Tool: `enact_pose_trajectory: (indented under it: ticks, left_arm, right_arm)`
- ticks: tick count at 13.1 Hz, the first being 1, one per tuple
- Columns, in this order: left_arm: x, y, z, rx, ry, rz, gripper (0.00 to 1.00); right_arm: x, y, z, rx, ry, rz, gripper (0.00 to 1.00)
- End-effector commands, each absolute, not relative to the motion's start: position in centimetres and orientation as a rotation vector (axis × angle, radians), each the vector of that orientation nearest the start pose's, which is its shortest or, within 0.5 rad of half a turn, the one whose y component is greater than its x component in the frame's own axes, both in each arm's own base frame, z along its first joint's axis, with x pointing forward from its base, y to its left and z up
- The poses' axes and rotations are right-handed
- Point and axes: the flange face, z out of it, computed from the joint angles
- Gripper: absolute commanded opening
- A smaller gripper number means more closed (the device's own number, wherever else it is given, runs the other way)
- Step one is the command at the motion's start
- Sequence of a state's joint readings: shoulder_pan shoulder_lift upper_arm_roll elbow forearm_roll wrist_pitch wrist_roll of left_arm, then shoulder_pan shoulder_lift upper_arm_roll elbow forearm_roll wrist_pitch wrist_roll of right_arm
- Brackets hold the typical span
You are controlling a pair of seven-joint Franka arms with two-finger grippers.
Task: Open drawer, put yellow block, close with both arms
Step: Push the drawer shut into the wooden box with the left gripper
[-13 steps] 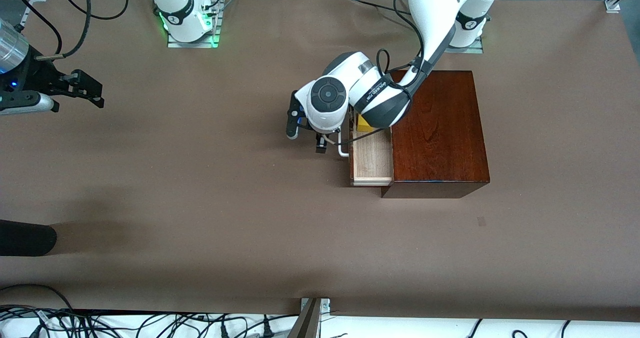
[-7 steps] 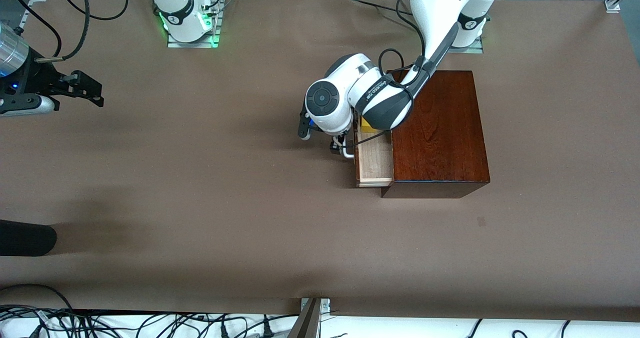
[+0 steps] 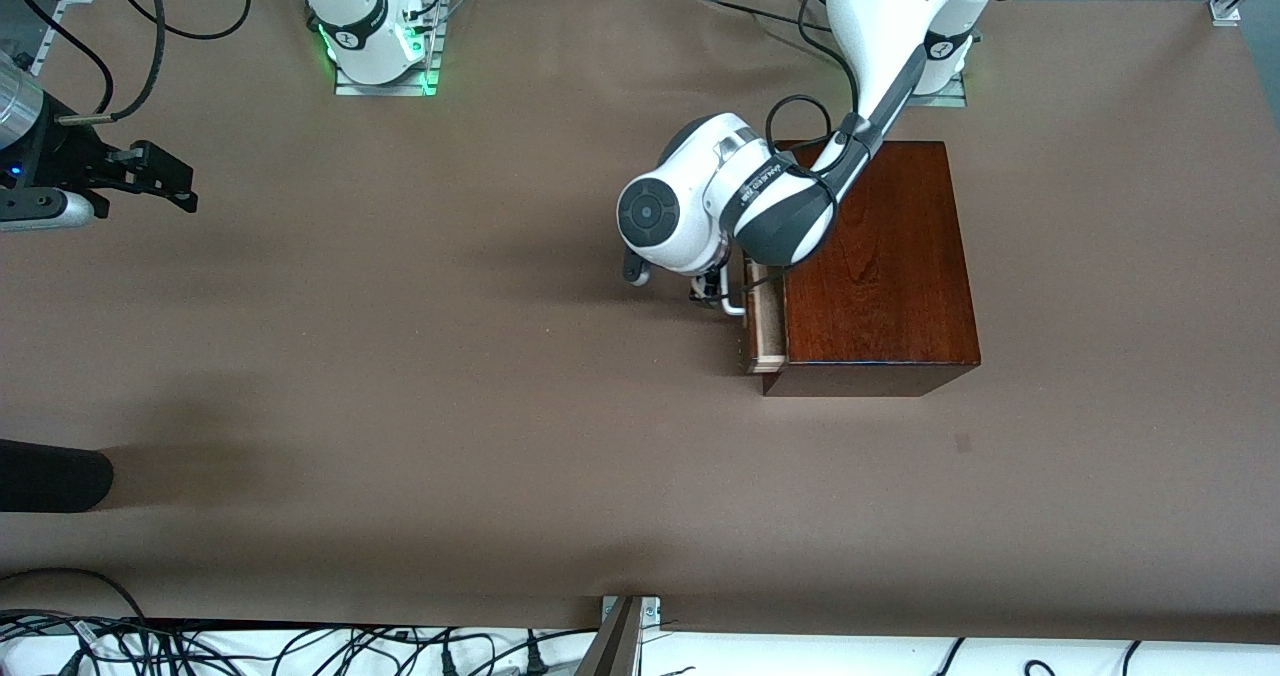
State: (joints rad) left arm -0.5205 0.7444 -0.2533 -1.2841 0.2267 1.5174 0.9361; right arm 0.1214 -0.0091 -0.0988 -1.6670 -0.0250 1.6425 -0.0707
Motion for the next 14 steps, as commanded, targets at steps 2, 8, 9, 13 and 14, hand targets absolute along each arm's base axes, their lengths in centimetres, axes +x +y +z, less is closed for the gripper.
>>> enact_pose_trajectory:
  ticks: [2,8,9,13,14]
  left_arm:
    - [53.0,-41.5,28.5,-1.952,2.281,0.849,1.0]
    - [53.0,-42.1,29.3,-1.992,2.3,0.819,1.0]
    - [52.6,-42.8,29.6,-2.029,2.324,0.803,1.0]
    - [51.7,-44.5,35.9,-2.433,2.047,0.648,1.0]
    - [51.6,-44.5,37.7,-2.501,1.962,0.61,1.0]
  right_arm:
    - [55.6,1.2,59.7,-3.158,-0.128,0.03,1.0]
    - [55.6,1.1,59.6,-3.157,-0.128,0.034,1.0]
    - [55.6,1.2,59.6,-3.157,-0.125,0.034,1.0]
    - [55.6,1.3,59.6,-3.157,-0.128,0.034,1.0]
    - [55.6,1.2,59.6,-3.157,-0.125,0.034,1.0]
